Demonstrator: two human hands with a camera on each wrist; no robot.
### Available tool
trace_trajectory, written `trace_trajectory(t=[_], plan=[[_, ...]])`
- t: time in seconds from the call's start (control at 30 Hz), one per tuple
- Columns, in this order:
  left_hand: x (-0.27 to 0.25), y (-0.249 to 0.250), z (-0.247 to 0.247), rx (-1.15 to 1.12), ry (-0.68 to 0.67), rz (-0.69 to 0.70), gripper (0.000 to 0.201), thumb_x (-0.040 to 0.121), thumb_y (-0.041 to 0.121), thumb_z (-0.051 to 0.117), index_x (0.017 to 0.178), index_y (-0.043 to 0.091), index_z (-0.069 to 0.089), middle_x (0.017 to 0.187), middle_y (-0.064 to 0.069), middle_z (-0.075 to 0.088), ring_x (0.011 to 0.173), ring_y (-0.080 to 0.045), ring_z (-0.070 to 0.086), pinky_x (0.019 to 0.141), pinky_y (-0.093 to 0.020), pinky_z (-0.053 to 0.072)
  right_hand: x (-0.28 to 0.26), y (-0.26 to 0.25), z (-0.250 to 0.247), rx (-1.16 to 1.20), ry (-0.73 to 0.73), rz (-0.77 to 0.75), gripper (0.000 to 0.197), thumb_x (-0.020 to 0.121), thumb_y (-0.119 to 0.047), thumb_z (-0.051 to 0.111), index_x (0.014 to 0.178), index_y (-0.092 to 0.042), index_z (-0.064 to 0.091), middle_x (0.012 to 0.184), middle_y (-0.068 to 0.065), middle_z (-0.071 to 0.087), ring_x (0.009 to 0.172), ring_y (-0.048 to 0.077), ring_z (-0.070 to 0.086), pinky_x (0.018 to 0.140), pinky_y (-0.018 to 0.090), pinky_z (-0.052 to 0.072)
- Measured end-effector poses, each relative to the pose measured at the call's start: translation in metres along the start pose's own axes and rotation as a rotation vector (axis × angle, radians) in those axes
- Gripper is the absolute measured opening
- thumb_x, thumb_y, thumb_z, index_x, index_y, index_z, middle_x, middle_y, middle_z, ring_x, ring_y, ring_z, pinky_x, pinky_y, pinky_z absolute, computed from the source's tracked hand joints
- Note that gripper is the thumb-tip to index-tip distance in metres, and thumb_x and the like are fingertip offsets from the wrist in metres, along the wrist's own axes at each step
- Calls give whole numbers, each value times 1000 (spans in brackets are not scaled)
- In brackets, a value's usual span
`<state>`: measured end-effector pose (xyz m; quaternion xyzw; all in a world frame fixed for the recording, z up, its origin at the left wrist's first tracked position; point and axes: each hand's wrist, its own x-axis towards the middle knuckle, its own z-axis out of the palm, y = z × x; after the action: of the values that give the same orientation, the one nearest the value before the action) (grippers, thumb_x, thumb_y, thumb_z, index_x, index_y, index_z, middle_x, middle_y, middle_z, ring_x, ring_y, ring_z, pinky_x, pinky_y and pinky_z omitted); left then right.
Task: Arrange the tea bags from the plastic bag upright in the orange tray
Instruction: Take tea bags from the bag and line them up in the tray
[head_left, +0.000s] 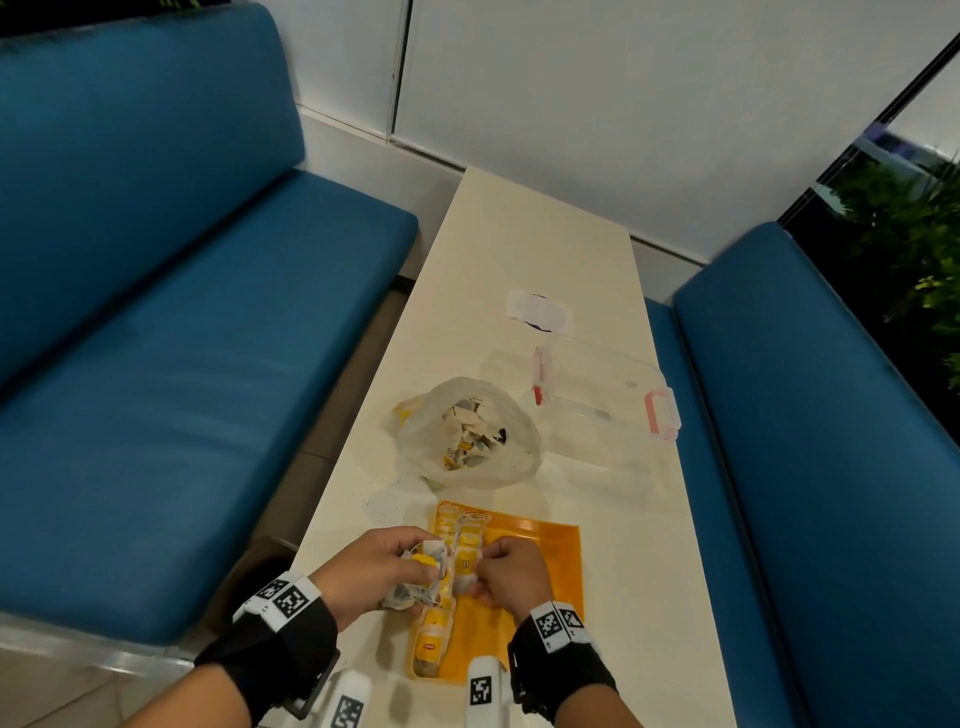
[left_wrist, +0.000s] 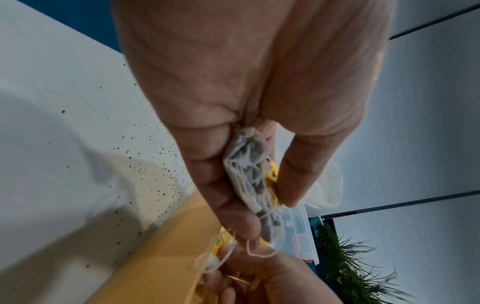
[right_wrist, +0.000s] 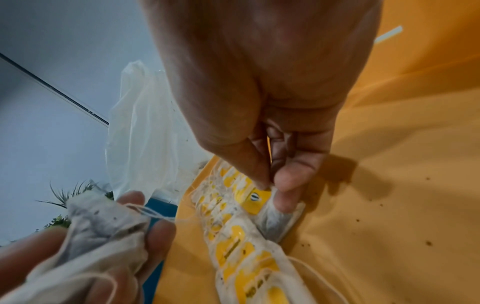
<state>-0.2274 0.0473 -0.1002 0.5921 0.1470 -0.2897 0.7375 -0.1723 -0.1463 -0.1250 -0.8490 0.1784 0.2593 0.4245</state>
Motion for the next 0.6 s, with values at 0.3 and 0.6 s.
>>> trace_trajectory(t=[0.3,0.6], plan=[[2,-2,-3,17,-11,2,28,87,0,70,113,10,72,110,-20,74,104,-42,70,87,-50,57,0,-6,3,-29,55,3,11,81,-2,62,81,-13,62,81,12,73,57,25,70,61,38,62],[2,1,-9,188,3,116,28,86,4,72,106,22,75,109,-9,72,97,-27,73,83,-46,62,-38,-38,-14,40,-117,-424,14,90,-6,61,90,-15,70,82,8,70,65,19,67,51,23,45]])
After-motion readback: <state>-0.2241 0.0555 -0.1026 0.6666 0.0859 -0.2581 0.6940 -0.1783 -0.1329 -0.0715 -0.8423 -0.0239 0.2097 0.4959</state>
